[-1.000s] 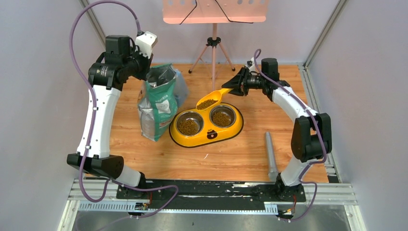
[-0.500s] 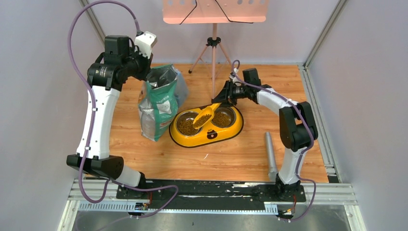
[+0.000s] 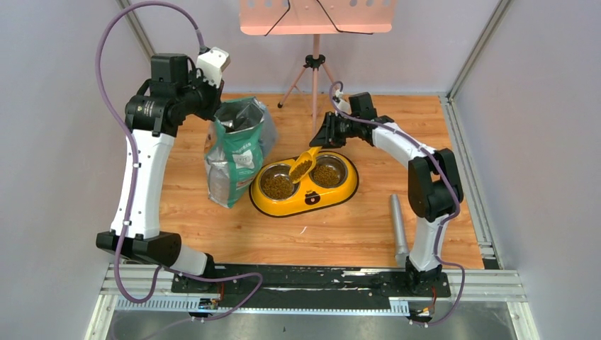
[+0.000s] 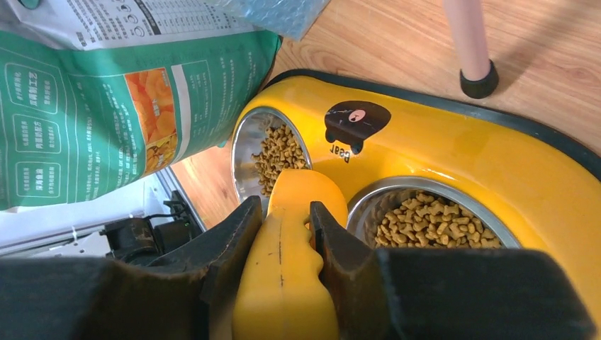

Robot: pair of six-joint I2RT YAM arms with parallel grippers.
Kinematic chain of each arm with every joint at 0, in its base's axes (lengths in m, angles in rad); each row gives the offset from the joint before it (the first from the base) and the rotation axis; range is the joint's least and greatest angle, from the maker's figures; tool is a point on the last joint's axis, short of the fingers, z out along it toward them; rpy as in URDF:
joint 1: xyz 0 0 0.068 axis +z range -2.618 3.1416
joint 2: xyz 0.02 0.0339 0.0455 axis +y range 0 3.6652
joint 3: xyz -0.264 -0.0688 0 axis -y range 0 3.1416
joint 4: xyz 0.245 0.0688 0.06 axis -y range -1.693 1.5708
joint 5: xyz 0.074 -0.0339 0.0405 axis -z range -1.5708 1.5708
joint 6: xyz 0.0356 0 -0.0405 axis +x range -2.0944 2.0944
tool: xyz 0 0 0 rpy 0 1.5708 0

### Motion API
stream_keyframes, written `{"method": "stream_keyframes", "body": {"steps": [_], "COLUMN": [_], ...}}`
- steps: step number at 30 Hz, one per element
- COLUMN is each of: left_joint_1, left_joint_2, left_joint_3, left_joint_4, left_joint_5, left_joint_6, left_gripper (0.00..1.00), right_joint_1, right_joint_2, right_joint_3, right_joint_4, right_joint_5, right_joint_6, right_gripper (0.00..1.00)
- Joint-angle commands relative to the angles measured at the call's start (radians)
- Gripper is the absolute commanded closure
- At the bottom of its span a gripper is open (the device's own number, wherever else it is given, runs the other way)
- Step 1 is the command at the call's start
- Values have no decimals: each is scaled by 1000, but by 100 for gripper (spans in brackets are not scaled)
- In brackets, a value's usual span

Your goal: Serve the pet food

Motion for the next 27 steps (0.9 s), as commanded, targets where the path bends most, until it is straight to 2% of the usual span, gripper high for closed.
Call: {"method": "stream_keyframes", "body": {"steps": [1, 13, 21, 27], "left_joint_1": [1, 1, 2, 1], "left_joint_2": [-66, -67, -70, -56], "left_joint_3": [52, 45, 44, 56], "left_joint_4": [114, 122, 124, 127], "left_joint_5": [42, 47, 46, 61], "left_joint_6": [-9, -13, -11, -19], "left_gripper": [100, 100, 100, 100], "right_joint_1": [38, 153, 318, 336], "right_joint_2": [-41, -124, -253, -307], "right_joint_3": [45, 75, 20, 1], "right_joint_4": [-27, -63, -49, -28], "right_joint_5": [80, 280, 616, 698], "right_joint_6": [-96, -279, -522, -552], "right_gripper": [100, 100, 100, 100]}}
